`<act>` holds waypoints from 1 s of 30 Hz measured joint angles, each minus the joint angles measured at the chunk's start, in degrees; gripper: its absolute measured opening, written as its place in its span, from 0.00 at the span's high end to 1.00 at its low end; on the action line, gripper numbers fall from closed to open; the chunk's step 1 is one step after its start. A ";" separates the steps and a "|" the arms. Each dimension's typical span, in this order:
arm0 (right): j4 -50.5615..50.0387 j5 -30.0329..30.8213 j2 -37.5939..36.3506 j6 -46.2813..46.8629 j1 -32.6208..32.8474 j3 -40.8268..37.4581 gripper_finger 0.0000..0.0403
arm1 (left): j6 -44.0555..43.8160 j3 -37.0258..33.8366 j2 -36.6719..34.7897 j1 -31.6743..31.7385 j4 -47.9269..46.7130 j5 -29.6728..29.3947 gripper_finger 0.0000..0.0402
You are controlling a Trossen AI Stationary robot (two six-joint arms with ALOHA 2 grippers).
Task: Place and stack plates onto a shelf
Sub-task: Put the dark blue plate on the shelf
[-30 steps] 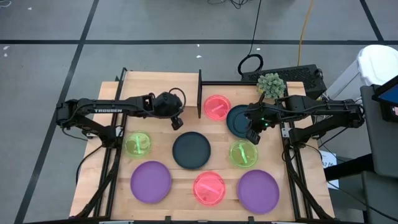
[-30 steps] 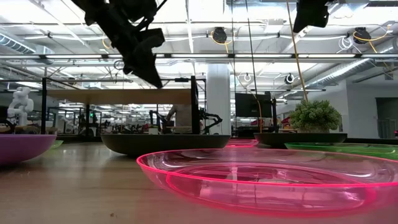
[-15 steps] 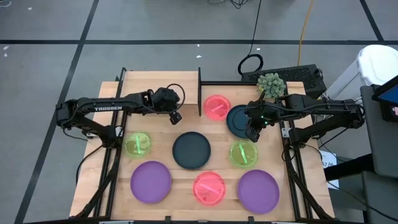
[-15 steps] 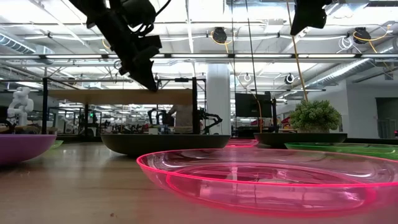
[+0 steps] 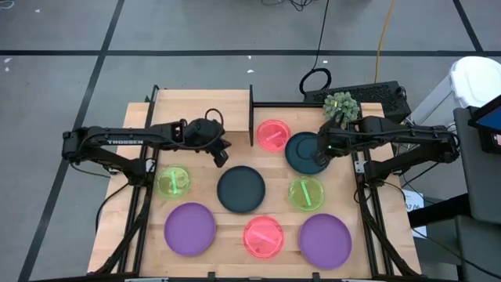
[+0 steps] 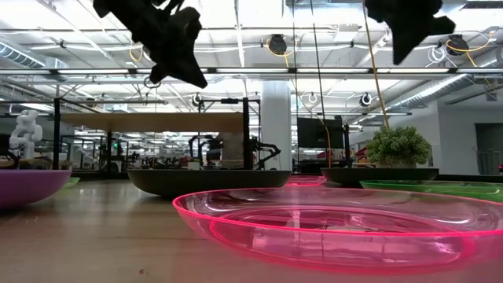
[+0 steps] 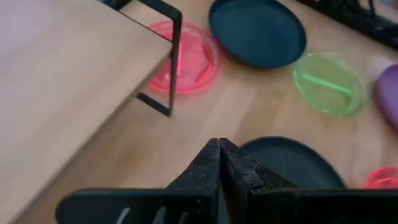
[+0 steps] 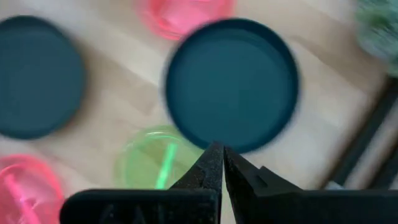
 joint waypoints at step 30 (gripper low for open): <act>25.17 -15.17 -0.37 5.24 -21.90 -34.55 0.70 | -16.33 0.00 -0.04 -13.43 -0.30 0.05 0.98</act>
